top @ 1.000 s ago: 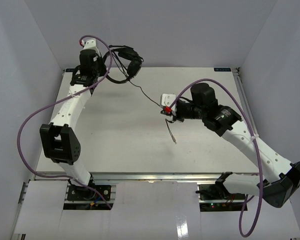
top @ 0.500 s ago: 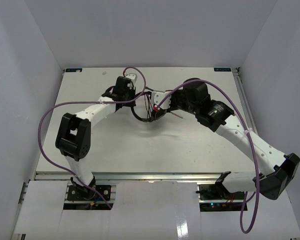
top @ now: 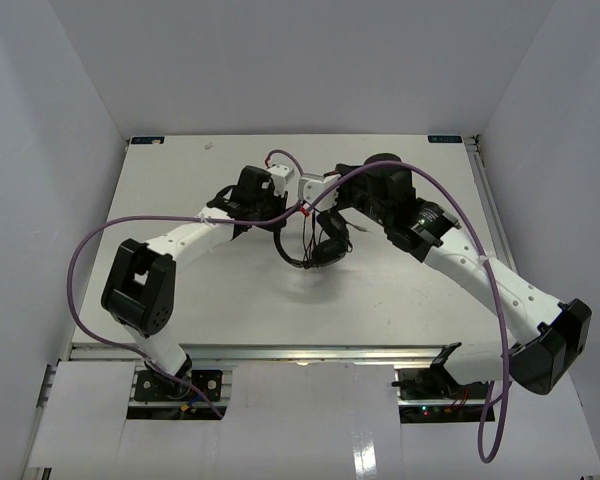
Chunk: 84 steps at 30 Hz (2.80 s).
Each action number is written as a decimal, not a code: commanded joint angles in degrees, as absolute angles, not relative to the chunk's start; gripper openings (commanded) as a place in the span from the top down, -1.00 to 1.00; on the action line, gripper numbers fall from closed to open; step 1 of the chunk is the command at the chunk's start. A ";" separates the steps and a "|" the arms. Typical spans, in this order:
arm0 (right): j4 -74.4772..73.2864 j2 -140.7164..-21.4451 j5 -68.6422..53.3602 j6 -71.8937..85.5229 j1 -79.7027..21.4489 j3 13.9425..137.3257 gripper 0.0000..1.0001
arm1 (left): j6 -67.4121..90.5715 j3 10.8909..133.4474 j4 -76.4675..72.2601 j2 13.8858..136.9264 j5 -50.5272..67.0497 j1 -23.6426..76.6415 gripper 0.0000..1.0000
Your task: Wrap the headphones
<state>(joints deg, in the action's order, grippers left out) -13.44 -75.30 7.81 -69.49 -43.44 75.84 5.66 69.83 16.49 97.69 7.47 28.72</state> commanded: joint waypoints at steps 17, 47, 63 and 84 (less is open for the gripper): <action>-5.01 -79.98 2.69 -67.83 -39.57 76.90 0.71 | -1.63 65.66 20.74 78.38 18.06 32.69 1.00; -5.68 -89.91 -21.21 -39.67 -28.63 82.08 0.83 | 2.74 67.92 20.21 72.95 24.51 36.35 1.00; -1.76 -85.46 -32.45 -27.60 -20.75 71.99 0.85 | 1.82 76.65 23.00 72.74 17.85 36.39 1.00; 67.83 -102.20 -64.69 40.75 -23.19 60.38 0.72 | 5.27 111.87 26.28 84.81 6.43 36.47 1.00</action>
<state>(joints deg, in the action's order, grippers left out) 50.10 -99.15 -62.15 24.66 -21.15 58.91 2.46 106.71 29.17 84.95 10.85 36.23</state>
